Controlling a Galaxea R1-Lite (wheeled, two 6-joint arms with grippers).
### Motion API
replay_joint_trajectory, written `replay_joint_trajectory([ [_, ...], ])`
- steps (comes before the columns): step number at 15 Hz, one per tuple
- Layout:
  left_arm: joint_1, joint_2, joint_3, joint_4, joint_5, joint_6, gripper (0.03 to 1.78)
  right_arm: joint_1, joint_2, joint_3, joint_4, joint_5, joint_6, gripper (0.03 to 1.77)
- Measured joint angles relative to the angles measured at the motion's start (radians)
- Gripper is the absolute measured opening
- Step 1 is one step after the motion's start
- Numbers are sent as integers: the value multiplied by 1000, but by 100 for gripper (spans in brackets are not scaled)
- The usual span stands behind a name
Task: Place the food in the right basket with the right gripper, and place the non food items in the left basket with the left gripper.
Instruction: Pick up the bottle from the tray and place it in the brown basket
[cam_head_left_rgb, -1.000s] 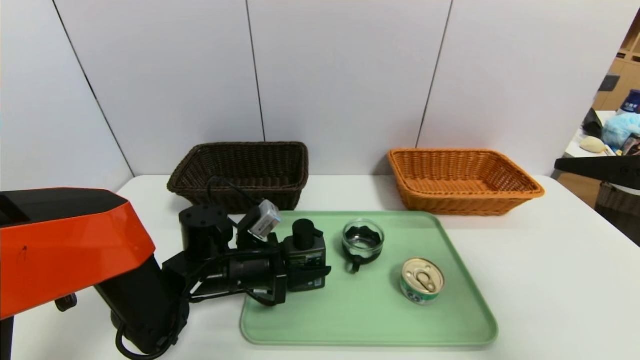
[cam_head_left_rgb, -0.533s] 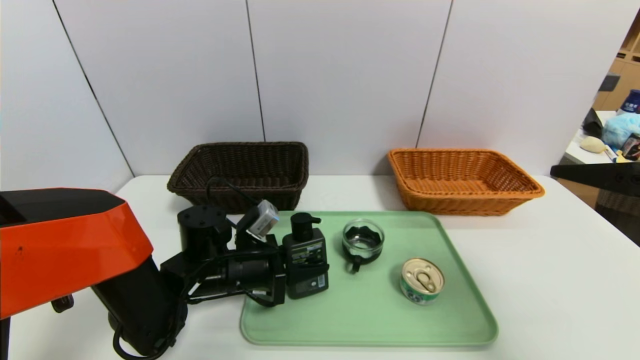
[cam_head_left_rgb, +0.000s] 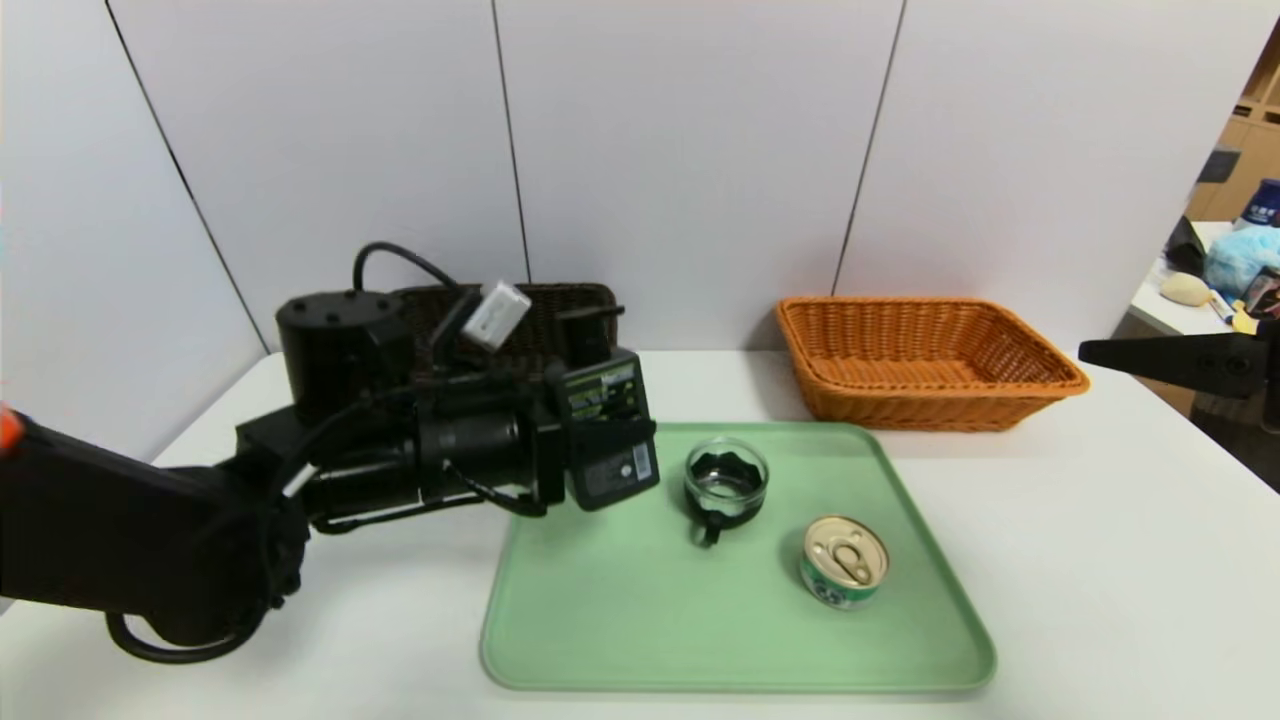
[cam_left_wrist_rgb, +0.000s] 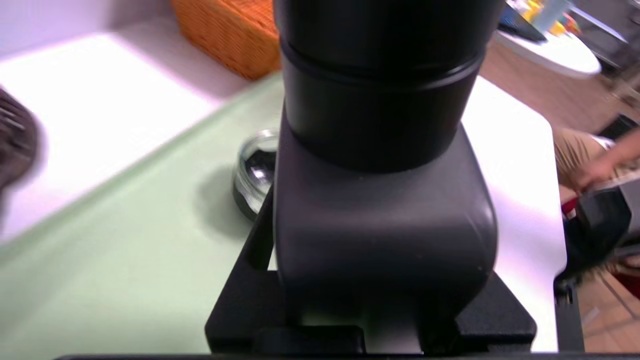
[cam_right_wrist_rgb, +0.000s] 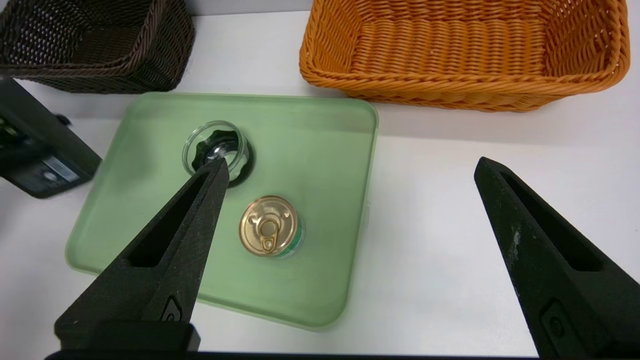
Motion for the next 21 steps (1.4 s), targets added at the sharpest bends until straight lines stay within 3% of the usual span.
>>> replay_joint_trajectory([
  [2,11,-68,-117,196,96,0,62,18,36,-13,-6,0,2,170],
  [5,43,-100,-249,375,262,15,62,27,96,-16,-7,0,8,170],
  [8,120,-87,-367,520,349,34,62,29,137,-14,-15,2,8,170],
  [13,212,-9,-551,661,473,33,62,30,156,-14,-16,5,8,170],
  [18,247,159,-663,703,596,29,62,30,137,-5,-8,6,8,170],
  [21,260,243,-714,719,609,27,62,30,126,1,-6,7,8,170],
])
